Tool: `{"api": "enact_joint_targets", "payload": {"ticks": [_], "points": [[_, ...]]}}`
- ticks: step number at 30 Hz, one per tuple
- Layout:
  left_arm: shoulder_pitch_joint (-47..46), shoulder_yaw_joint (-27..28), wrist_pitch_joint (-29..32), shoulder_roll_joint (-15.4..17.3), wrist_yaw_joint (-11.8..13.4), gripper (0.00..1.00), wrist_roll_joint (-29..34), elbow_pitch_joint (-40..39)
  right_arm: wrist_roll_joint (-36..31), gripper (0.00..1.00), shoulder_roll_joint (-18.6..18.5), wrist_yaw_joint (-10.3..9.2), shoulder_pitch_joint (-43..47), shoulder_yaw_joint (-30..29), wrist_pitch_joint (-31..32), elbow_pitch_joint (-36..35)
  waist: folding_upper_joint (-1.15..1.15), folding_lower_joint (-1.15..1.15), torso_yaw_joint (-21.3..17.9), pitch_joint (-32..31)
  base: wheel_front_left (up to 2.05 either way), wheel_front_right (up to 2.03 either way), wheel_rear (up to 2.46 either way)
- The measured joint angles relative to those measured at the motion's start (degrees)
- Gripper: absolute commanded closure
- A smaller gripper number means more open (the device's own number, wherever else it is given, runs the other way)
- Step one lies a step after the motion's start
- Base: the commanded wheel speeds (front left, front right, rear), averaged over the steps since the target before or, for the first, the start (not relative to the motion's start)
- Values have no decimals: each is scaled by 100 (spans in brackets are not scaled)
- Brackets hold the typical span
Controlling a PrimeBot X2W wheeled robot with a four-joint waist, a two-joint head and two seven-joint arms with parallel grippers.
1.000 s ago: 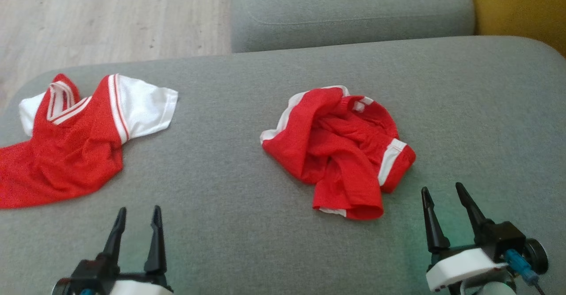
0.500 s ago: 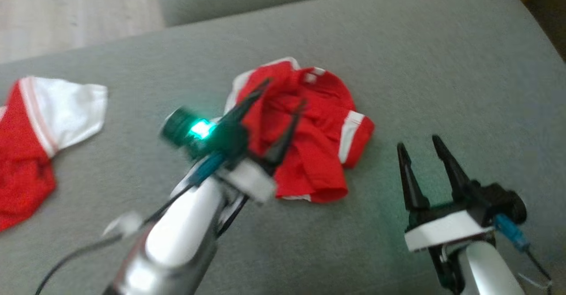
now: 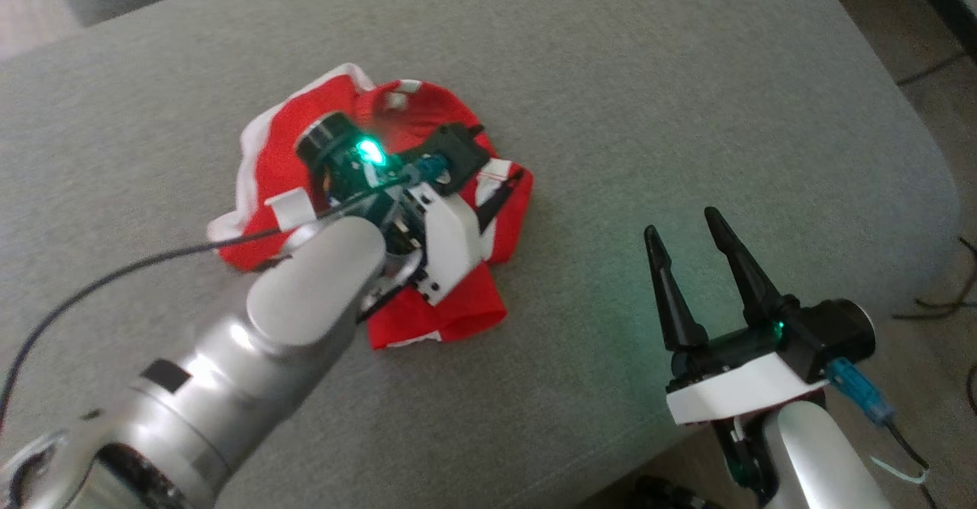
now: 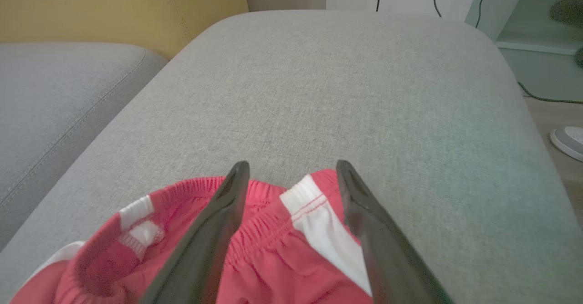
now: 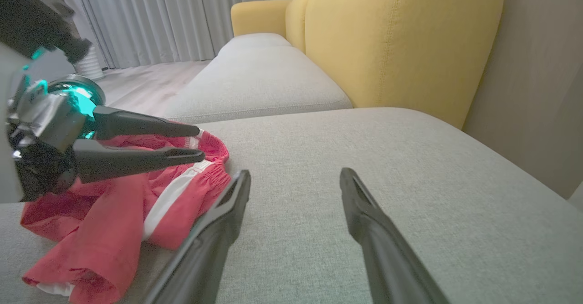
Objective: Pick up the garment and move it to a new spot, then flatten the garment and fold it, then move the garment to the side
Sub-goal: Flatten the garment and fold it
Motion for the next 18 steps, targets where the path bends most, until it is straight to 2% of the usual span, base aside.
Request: {"api": "enact_joint_targets", "payload": {"ticks": [6,13,18], "points": [[-310,-349,-32,101,0,0,-398,490,2,0,1,0,-1,35,0,-46,0,0,-202,161,0,0,0],[-323,-973,314,107,0,0,-1009,647,12,0,1,-1,14,19,0,-32,0,-1,-93,78,0,0,0],[-323,-1210,234,124,0,0,-1188,684,45,0,1,0,7,35,0,-15,0,-1,-55,61,0,0,0]]}}
